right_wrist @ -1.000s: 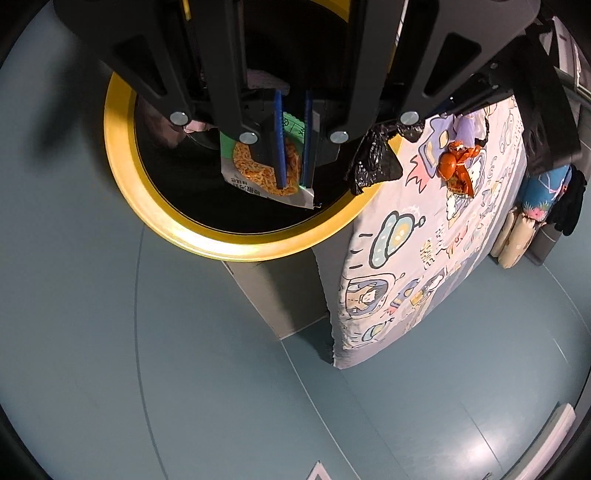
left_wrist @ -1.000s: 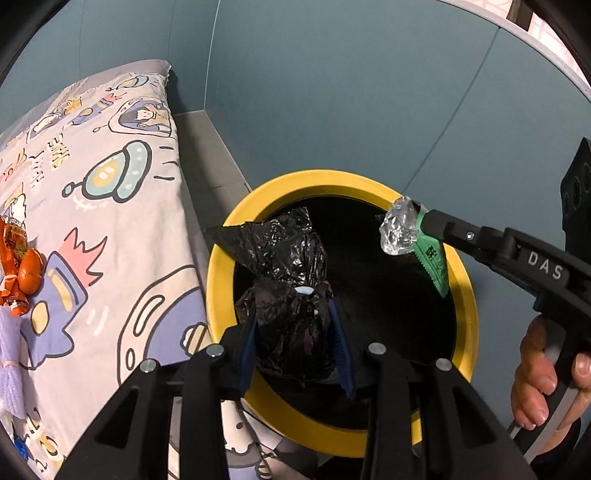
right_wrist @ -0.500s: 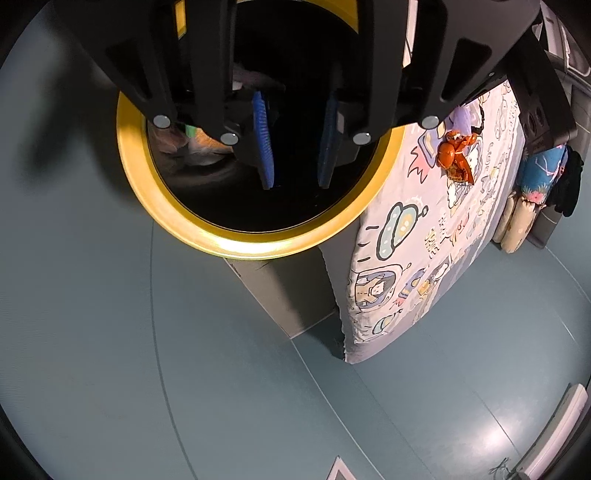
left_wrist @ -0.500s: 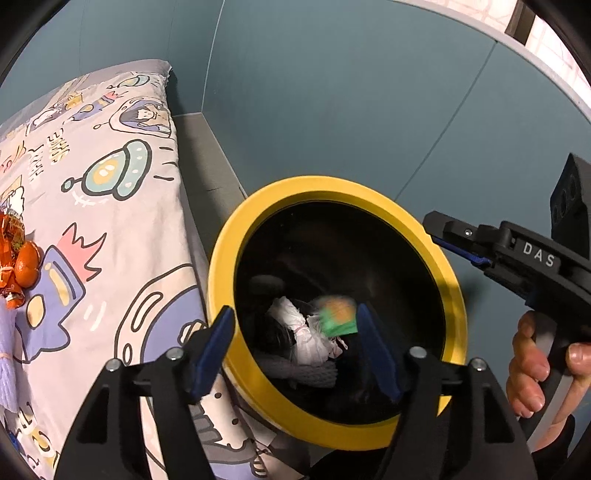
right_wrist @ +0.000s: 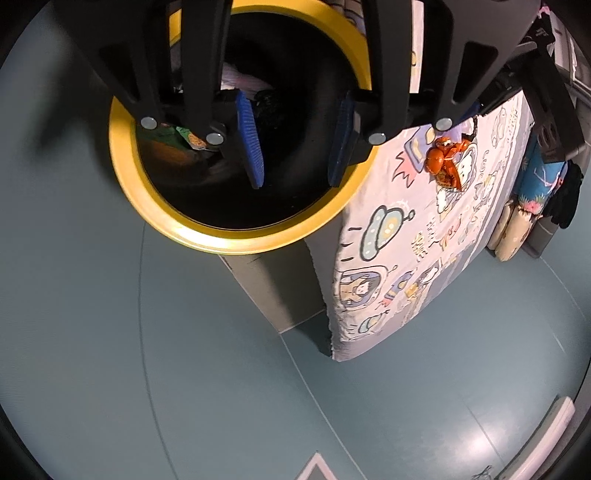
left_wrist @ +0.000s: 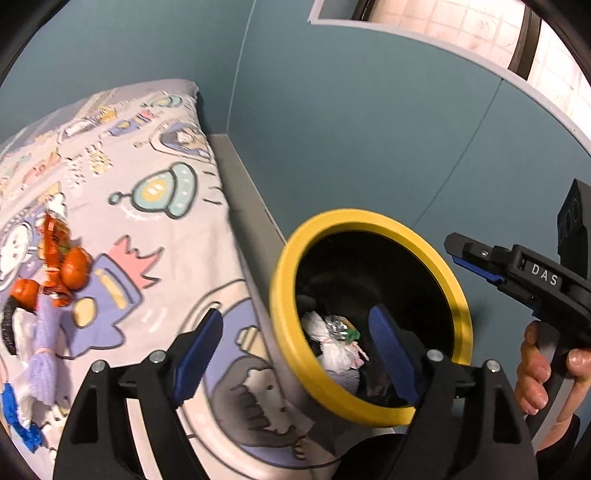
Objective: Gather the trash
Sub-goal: 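Move both tools back over the trash pile on the bed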
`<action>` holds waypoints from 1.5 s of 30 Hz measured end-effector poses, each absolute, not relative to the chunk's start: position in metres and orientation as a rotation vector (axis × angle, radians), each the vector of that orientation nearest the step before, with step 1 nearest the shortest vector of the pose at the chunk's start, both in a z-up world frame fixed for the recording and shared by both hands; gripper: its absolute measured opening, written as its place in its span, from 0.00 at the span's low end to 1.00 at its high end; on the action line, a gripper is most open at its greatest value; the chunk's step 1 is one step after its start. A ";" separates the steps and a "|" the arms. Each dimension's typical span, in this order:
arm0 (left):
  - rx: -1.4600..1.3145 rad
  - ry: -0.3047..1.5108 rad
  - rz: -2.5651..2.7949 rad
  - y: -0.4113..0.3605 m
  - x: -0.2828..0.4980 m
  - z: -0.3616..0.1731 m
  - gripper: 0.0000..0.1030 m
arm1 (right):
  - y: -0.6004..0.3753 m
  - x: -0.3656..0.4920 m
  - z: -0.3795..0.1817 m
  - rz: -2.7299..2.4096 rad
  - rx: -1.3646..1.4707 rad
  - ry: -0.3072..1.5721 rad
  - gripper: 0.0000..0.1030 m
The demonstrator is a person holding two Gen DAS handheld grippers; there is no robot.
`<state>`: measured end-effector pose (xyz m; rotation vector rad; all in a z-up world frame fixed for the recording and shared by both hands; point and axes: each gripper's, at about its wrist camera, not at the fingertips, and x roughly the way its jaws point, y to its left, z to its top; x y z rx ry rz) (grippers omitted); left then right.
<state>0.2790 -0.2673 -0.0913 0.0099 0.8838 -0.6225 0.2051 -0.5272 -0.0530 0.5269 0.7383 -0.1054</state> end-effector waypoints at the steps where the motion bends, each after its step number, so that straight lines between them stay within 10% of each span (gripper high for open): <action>1: 0.010 0.876 -0.618 -0.263 0.278 -0.089 0.78 | -0.525 0.205 -0.051 -0.103 0.521 0.737 0.37; 45: -0.079 0.832 -0.152 0.003 0.275 -0.097 0.85 | -0.326 0.246 -0.010 0.178 0.293 0.755 0.70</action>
